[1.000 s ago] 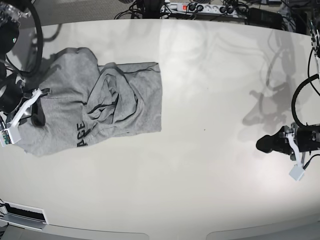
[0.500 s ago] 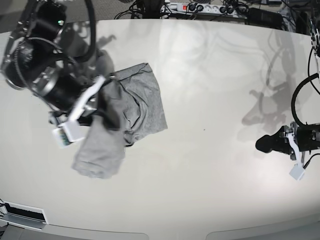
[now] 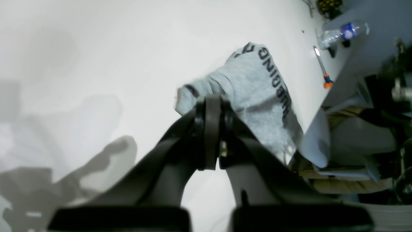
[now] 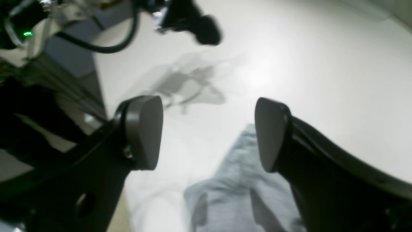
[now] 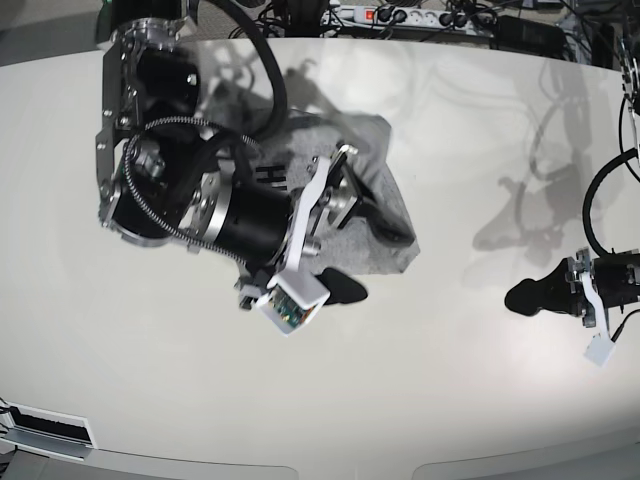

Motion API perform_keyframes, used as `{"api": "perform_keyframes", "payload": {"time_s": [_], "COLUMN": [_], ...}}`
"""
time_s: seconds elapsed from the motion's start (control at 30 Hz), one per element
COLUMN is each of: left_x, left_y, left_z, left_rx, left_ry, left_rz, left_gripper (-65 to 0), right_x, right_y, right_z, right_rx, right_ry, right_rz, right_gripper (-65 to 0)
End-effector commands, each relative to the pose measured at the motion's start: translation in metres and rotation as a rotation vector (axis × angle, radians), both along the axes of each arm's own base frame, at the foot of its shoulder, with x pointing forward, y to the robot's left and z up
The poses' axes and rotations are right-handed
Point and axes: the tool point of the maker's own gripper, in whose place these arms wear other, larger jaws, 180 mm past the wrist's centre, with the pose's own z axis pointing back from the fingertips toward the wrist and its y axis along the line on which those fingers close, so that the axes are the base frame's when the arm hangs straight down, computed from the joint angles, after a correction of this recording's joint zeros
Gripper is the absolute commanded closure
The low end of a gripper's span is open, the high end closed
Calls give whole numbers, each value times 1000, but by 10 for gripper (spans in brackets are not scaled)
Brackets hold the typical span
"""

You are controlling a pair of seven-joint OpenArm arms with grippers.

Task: Layout the t-shirt on the table in an organized manner, then fold the t-shirt properly
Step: 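Grasp the folded shirt's edge with the right gripper and fold it over, then square the folded shirt bundle by pressing its sides with both grippers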

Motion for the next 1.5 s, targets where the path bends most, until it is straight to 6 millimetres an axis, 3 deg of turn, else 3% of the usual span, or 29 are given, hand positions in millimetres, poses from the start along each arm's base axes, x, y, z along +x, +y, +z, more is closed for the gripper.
{"api": "perform_keyframes", "payload": {"time_s": [0.0,0.07,0.1,0.17,0.2,0.3,0.4,0.57,0.67,0.73,0.97,1.07,1.13,1.23,1.37,1.47], "left_x": [7,3,3,3,2,-2,-18,-62,-97,-125,-181,-198,-198,-187,-172,-146], "left_y": [3,1,0,-3,-7,-25,-52,-121,-155,-168,-210,-217,-216,-204,-174,-149], "left_z": [21,20,20,19,17,7,-10,-21,-35,-52,-100,-115,-123,-140,-170,-182], "left_rx": [-19,-23,-25,-30,-34,-52,-68,-85,9,104,263,309,348,430,545,618], "left_ry": [-50,-34,-34,-32,-29,-6,36,39,28,32,-62,-83,-113,-142,-120,-85], "left_rz": [-7,-29,-30,-35,-41,-77,-142,-348,-504,-603,-785,-858,-872,-844,-821,-784], "left_gripper": [0,0,0,0,0,0,0,0,0,0,0,0,0,0,0,0], "right_x": [7,19,25,34,38,59,80,113,130,137,142,132,122,110,96,85], "right_y": [0,-8,-12,-16,-17,-25,-31,-39,-44,-46,-54,-58,-65,-81,-106,-120], "right_z": [13,7,3,1,-1,-17,-45,-79,-91,-97,-132,-148,-160,-175,-186,-188], "right_rx": [-5,-88,-123,-140,-142,-175,-221,-274,-301,-313,-434,-514,-594,-697,-712,-672], "right_ry": [-56,-85,-94,-108,-106,-90,-16,113,164,197,273,286,299,314,375,458], "right_rz": [-6,-49,-68,-80,-81,-101,-108,-111,-117,-119,-91,-48,-13,26,41,42], "right_gripper": [-448,-377,-290,-52,0,0,0,0,0,0,0,0,0,0,0,0]}}
